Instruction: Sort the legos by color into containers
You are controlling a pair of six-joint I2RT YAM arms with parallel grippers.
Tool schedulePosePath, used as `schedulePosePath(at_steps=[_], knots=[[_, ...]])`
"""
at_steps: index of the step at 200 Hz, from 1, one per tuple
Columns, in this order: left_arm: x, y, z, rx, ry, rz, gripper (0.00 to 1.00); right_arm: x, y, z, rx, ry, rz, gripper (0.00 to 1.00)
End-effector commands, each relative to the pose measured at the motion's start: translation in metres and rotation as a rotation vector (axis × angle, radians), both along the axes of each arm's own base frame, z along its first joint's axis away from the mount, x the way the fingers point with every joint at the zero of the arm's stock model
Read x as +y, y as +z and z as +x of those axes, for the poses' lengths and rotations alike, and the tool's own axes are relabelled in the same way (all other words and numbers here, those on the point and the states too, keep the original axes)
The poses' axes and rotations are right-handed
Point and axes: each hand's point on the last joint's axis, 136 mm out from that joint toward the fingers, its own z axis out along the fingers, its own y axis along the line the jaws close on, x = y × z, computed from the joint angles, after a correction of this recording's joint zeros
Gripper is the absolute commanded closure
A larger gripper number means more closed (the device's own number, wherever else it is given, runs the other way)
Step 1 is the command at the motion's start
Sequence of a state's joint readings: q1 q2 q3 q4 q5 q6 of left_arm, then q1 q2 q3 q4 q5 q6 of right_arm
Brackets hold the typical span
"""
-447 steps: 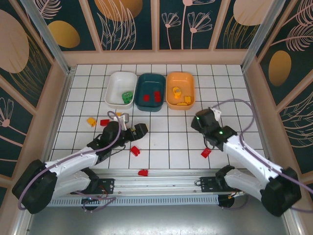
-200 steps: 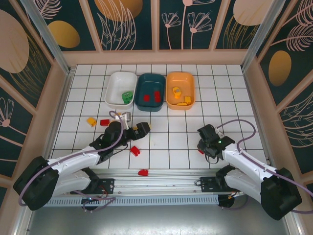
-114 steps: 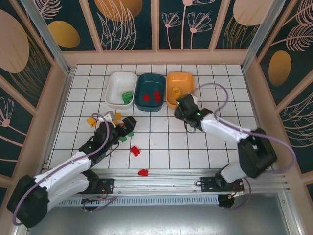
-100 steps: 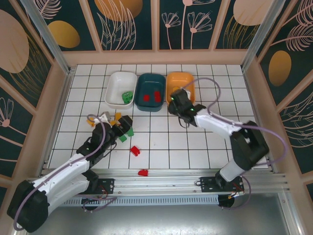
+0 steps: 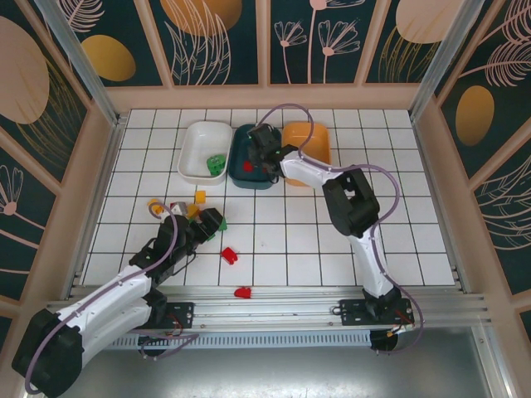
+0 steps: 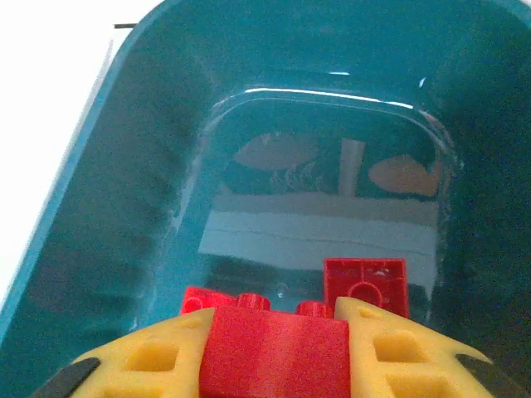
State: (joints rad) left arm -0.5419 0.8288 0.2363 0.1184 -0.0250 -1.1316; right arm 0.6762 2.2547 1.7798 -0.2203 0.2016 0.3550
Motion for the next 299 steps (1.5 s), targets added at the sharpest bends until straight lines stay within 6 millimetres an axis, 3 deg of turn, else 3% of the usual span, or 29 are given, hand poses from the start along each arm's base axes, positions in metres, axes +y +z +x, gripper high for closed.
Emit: schedulePosePath(at_steps=[1,33,64,82,106,144,167,216,249,299], knots=[[-0.004,0.001,-0.002,0.027,-0.017,-0.002,0.05,0.009,0.015,0.003,-0.019,0.038,-0.028,0.53],[-0.004,0.002,-0.001,0.029,-0.016,0.008,0.05,0.012,0.021,0.004,-0.027,0.049,-0.034,0.41],[-0.004,0.005,0.0,0.025,-0.013,0.009,0.05,0.01,0.053,-0.003,-0.104,0.047,-0.048,0.38],[-0.002,0.006,0.0,0.015,-0.005,0.012,0.04,0.013,0.08,-0.025,-0.151,0.071,-0.024,0.39],[0.005,0.007,0.001,0.009,0.024,0.027,0.02,0.017,0.091,-0.075,-0.18,0.137,-0.008,0.41],[0.024,0.008,0.003,-0.009,0.112,0.065,0.01,0.015,0.064,-0.158,-0.128,0.247,0.029,0.41],[0.033,0.01,0.007,-0.006,0.137,0.076,0.01,0.02,0.045,-0.204,-0.086,0.31,0.027,0.35],[0.05,0.022,0.023,-0.011,0.167,0.054,0.01,0.06,0.013,-0.287,-0.023,0.492,0.002,0.28],[0.062,0.036,0.029,-0.028,0.186,0.059,0.01,0.085,-0.001,-0.316,-0.011,0.561,-0.042,0.26],[0.061,0.04,0.029,-0.035,0.173,0.045,0.01,0.085,-0.039,-0.324,0.014,0.543,-0.198,0.28]])
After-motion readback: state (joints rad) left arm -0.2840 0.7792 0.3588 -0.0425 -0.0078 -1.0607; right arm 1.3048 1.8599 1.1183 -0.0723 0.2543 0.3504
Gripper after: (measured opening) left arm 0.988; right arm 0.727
